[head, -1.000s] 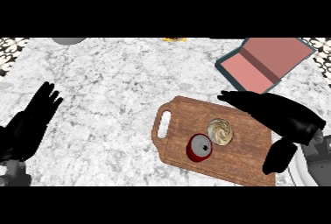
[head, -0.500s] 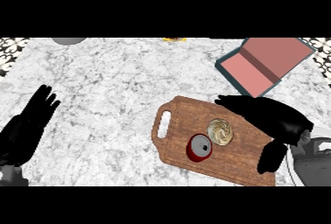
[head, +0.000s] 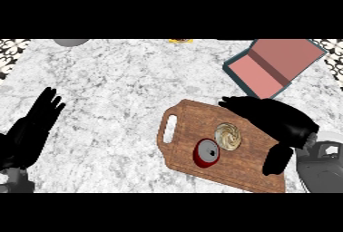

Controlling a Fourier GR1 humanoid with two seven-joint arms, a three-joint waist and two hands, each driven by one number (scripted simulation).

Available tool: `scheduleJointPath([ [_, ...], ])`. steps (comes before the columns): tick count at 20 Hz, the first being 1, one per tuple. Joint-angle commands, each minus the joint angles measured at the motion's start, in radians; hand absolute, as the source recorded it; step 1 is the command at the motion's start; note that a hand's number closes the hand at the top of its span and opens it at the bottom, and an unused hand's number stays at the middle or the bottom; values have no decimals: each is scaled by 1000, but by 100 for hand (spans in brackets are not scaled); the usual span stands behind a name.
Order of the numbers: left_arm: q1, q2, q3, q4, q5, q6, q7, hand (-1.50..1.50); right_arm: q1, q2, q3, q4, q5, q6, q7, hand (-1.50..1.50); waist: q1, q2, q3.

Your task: Pick the cupcake from the cutting board and place it in the cardboard box

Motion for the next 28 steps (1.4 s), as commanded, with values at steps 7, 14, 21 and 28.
scheduleJointPath([
  [7,-35,-1,44,-9,-11,-27,38,0,-21,106,49,55,163,21,12,-150,0,0,0],
  [14,-51,-14,59,25,-20,-58,38,0,48,118,43,20,233,37,-4,-150,-3,0,0],
  [21,-8,-34,65,-54,-30,-47,76,0,66,146,103,183,367,-96,-81,-150,2,1,0],
  [28,-75,-49,78,13,-53,-51,57,0,25,146,41,178,385,0,-110,-150,-1,0,0],
])
